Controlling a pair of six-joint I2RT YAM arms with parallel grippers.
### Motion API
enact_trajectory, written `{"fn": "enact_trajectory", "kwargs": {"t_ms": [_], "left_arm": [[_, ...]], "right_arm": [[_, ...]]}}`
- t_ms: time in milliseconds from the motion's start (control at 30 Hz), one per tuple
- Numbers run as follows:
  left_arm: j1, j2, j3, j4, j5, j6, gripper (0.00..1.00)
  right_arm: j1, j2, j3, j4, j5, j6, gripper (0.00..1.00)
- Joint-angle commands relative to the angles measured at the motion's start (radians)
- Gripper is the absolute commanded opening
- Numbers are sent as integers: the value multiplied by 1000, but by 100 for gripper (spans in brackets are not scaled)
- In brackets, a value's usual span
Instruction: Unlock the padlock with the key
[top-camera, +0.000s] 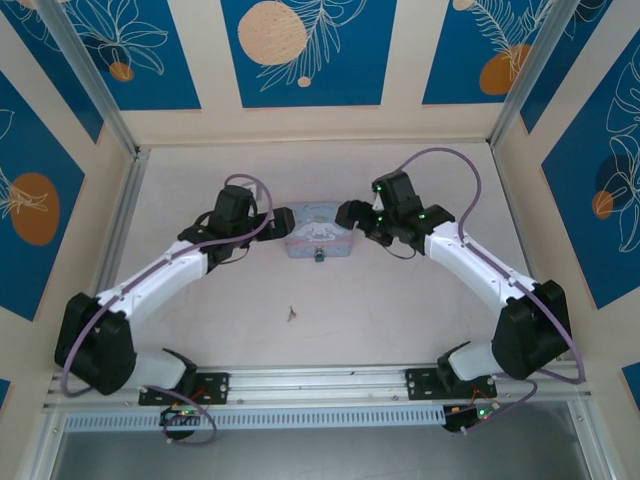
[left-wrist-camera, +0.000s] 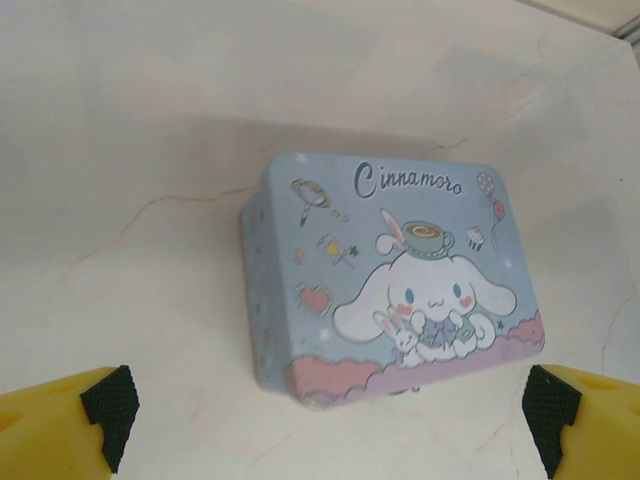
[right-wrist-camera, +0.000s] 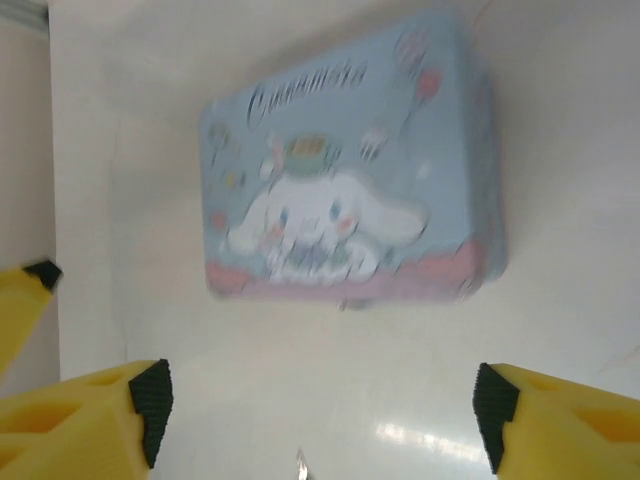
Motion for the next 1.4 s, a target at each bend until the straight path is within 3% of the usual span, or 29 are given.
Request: {"fn": "enact_trajectory", "kwargs": {"t_ms": [0, 167, 400, 533, 800, 1367], "left_arm": [[26, -78, -25, -157, -57, 2, 100], [91, -188, -38, -277, -58, -6, 100], [239, -257, -84, -322, 47, -5, 100], [294, -238, -113, -303, 97, 9, 100], [382, -199, -128, -238, 184, 15, 100], [415, -128, -122, -149, 273, -6, 100]], "right_arm": [[122, -34, -5, -132, 28, 32, 77], [334, 46, 40, -215, 123, 165, 71], [501, 320, 220, -320, 206, 307, 61], [527, 454, 300, -345, 209, 377, 55], [554, 600, 397, -388, 202, 453, 53], [582, 747, 533, -496, 158, 497, 49]]}}
